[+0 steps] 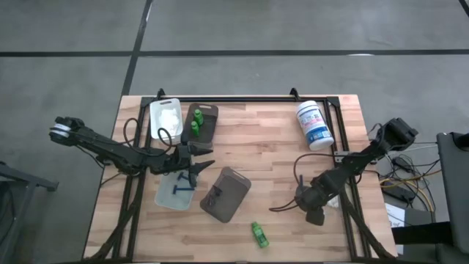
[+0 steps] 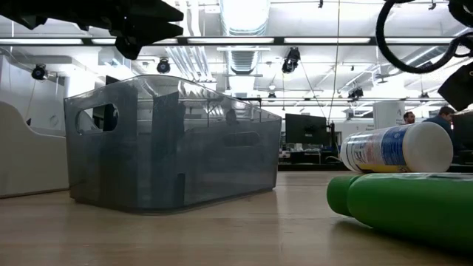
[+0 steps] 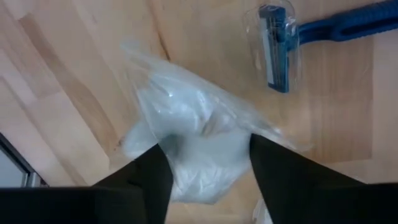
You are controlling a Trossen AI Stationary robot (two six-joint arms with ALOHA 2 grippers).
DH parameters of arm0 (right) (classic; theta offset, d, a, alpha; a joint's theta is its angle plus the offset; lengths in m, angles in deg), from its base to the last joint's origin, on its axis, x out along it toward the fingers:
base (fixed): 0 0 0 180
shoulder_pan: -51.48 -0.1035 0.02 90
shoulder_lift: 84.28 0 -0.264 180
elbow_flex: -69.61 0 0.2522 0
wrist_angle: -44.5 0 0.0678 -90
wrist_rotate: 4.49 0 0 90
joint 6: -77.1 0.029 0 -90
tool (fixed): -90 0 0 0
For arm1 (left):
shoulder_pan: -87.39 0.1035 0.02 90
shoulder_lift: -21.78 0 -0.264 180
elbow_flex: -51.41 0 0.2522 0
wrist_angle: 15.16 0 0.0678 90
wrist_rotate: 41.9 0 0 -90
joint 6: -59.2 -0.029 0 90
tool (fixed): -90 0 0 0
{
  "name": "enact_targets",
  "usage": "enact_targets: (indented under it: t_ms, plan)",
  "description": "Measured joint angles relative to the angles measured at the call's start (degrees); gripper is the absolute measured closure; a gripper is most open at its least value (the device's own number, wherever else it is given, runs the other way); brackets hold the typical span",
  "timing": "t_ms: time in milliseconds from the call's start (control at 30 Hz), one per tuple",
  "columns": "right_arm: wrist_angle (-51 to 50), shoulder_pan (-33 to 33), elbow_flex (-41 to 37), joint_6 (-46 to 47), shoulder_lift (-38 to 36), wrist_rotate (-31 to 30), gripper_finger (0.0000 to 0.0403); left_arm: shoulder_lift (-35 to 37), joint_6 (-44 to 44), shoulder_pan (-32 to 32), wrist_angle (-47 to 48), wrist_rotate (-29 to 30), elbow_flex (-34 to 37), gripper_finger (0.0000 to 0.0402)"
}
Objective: Pick & Place Travel size toiletries
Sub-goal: Put the cotton pack into the white bin
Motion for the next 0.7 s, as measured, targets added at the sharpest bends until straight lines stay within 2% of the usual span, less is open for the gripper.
enact_targets:
  t_ms: [433, 600, 700]
  plan:
    - [0.1, 0.0, 0.0, -1.7, -4.4, -0.6, 0.0343, 0.0, 0.0, 0.0, 0.0, 0.0, 0.0, 0.0219]
    - [0.1, 0.0, 0.0, -1.8, -8.0, -5.1, 0.0386, 0.0, 0.0, 0.0, 0.0, 0.0, 0.0, 0.0219]
    - [0.2, 0.0, 0.0, -1.7, -10.5, -8.4, 0.0386, 0.0, 0.0, 0.0, 0.0, 0.0, 0.0, 0.0219]
